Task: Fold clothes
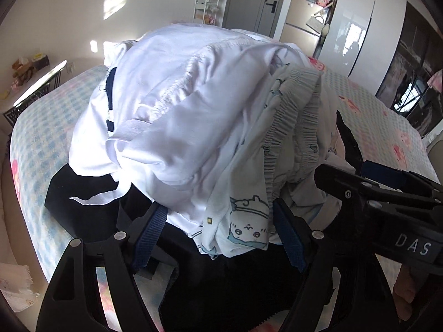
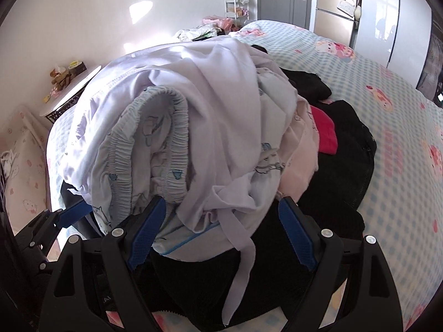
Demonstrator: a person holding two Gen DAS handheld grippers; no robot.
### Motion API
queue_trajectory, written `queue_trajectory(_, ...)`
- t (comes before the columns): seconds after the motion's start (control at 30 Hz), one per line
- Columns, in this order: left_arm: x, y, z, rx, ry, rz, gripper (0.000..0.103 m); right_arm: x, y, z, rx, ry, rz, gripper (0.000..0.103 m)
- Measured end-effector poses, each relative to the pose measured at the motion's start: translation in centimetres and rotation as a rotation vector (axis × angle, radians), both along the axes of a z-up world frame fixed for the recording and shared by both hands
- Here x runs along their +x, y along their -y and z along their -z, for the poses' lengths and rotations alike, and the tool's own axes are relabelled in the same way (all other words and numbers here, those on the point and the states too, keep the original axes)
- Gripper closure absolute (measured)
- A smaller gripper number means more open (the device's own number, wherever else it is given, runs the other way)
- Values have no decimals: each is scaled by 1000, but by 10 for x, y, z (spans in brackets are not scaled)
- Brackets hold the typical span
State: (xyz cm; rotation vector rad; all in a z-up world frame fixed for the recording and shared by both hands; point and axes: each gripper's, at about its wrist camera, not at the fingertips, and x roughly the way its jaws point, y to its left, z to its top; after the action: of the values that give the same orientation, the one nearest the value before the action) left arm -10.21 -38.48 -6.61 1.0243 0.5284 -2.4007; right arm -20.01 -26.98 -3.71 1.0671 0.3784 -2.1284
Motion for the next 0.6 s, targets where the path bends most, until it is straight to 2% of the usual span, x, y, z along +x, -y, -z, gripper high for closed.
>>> queue_trajectory(0.03,2,3,-1,-1,-4,-8,39,0,5,1,-2,5,-12,18)
queue_trajectory(0.1,6,7,-2,-3,-6,-18,52,0,17,4,-9,23,-35,18)
queue_trajectory(0.17,10,10,-4,-7,-10,-34,59,-1,27,8,-23,57,-57,25)
queue_trajectory(0.23,15,12,-5,1,-23,-51,64,-3,35,14,-31,95,-77,43)
queue_trajectory(0.27,15,12,-5,16,-28,-46,65,-4,37,16,-27,100,-77,47)
queue_trajectory(0.3,13,12,-3,41,-33,-19,65,-4,38,17,-23,100,-74,58)
queue_trajectory(0.33,10,10,0,59,-28,14,64,-5,38,18,-18,97,-68,69)
queue_trajectory(0.37,6,7,3,65,-17,36,60,-6,36,18,-17,94,-63,72)
queue_trajectory(0.4,2,4,5,65,-9,50,45,-8,33,18,-28,98,-59,76)
queue_trajectory(0.47,-5,-2,9,63,2,78,29,-10,22,15,-59,103,-41,81)
queue_trajectory(0.53,-8,-8,7,50,-12,85,30,-11,11,10,-74,84,-16,82)
queue_trajectory(0.57,-8,-11,5,42,-21,87,42,-10,6,7,-76,64,-6,82)
queue_trajectory(0.6,-10,-15,3,25,-21,87,70,-10,1,3,-80,48,5,82)
